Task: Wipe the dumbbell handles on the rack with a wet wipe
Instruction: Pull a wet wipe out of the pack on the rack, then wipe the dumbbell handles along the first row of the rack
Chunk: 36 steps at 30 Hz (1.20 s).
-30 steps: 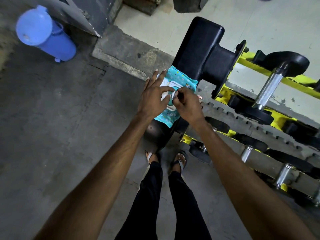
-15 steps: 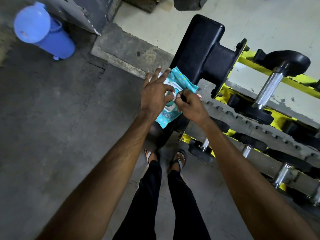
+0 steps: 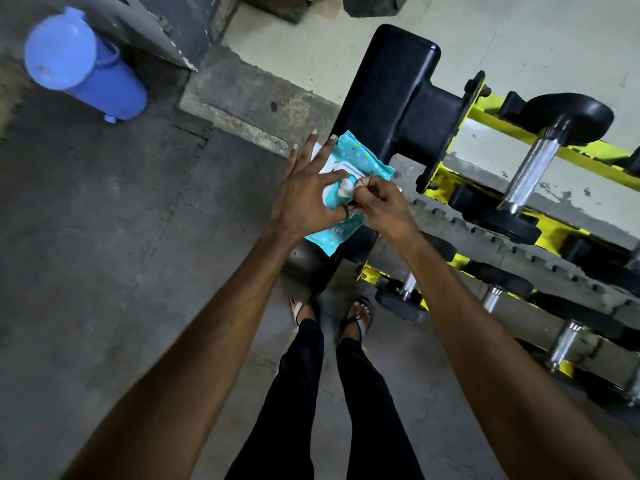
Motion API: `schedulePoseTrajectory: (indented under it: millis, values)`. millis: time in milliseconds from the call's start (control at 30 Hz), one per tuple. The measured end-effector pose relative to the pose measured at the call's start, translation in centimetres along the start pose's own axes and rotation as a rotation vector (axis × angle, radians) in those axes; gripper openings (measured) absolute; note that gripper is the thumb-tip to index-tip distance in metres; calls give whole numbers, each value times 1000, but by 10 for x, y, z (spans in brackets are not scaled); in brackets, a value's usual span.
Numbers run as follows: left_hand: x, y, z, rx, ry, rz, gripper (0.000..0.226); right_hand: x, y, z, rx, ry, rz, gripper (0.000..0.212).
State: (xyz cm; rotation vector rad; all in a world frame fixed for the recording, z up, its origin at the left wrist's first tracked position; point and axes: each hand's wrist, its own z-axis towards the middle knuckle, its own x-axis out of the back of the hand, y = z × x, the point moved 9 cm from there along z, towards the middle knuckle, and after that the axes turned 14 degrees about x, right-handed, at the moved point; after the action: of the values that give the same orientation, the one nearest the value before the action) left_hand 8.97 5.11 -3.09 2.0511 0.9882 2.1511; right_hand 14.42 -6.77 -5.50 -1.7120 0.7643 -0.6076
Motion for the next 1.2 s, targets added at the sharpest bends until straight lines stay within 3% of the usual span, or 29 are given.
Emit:
schedulePoseTrajectory:
  millis: [167,267,367,567,667,767,833,967,1067,1200]
  values:
    - [-1,-10,0,96,-6,57,39,-11,-9,-6,12,-88,-96,20]
    - [-2,-8,0,109,5,139,41,-13,-16,-20,-8,-93,48,17]
    - [10,0,-6,93,137,114,33,-17,-31,-34,-15,-72,167,24]
    - [2,2,-2,69,-21,158,48,15,-27,-60,-66,190,220,20]
    - [14,11,-8,22,18,173,44,33,-19,-73,-98,289,332,13]
    - [28,27,-17,-22,82,71,48,47,-16,-86,-95,361,405,10]
    - [37,45,-29,-3,101,-121,46,55,-18,-95,-78,413,416,18]
    - [31,90,-56,80,-143,-476,48,71,-32,-114,-16,510,408,17]
    - [33,119,-65,27,-204,-509,48,88,-45,-128,22,570,363,16]
    - [47,147,-58,3,-162,-493,25,108,-64,-147,79,643,352,12]
